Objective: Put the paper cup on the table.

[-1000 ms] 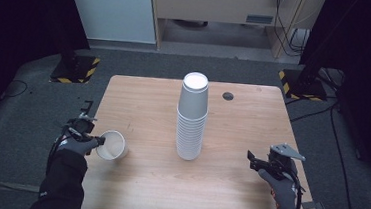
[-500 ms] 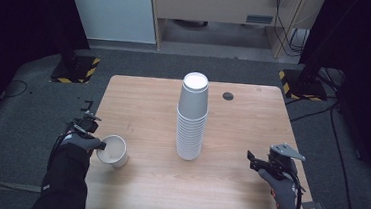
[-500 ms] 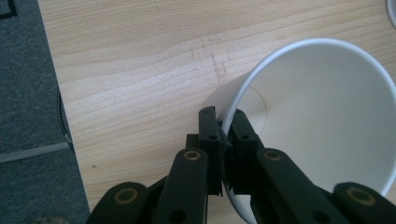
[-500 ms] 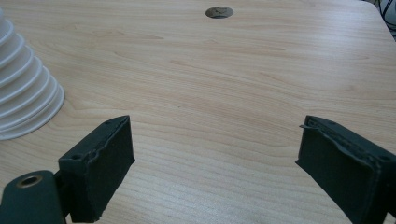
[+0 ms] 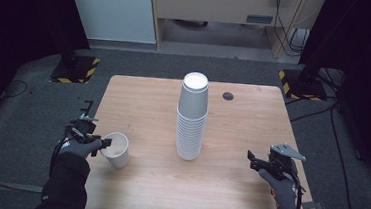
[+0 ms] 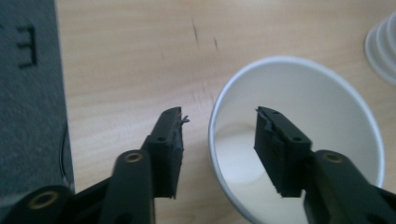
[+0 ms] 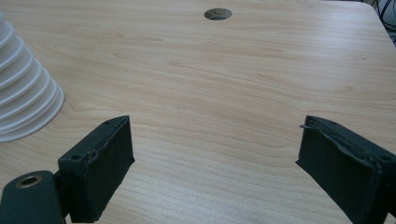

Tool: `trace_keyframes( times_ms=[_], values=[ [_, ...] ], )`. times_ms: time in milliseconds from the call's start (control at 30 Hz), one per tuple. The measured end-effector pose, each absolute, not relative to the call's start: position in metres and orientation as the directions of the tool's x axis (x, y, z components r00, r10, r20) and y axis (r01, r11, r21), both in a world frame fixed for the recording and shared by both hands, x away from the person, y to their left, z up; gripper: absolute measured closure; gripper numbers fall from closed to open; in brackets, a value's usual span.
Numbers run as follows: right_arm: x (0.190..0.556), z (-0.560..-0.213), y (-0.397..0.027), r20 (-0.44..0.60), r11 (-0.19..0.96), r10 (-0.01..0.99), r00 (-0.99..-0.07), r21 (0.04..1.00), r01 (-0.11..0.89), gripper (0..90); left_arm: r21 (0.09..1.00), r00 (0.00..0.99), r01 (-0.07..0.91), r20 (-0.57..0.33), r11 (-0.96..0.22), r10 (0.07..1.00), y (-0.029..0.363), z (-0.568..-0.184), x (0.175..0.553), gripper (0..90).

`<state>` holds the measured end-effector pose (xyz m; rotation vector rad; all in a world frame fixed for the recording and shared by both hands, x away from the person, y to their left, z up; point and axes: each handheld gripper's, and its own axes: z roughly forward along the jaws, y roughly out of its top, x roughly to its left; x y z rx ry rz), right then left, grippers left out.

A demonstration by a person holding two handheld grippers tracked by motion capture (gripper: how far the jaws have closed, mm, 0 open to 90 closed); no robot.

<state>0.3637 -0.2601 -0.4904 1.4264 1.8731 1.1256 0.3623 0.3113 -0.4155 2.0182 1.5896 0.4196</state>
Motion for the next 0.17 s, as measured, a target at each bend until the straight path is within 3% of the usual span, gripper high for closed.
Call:
trace_keyframes(
  times_ms=[167],
  values=[
    [0.363,-0.49,-0.261,0.075,0.094,0.951,-0.299,0.852,0.514,9.7,0.756,0.253,0.64,-0.045,-0.133,0.966,0.307,-0.414,0.341,36.5]
  ],
)
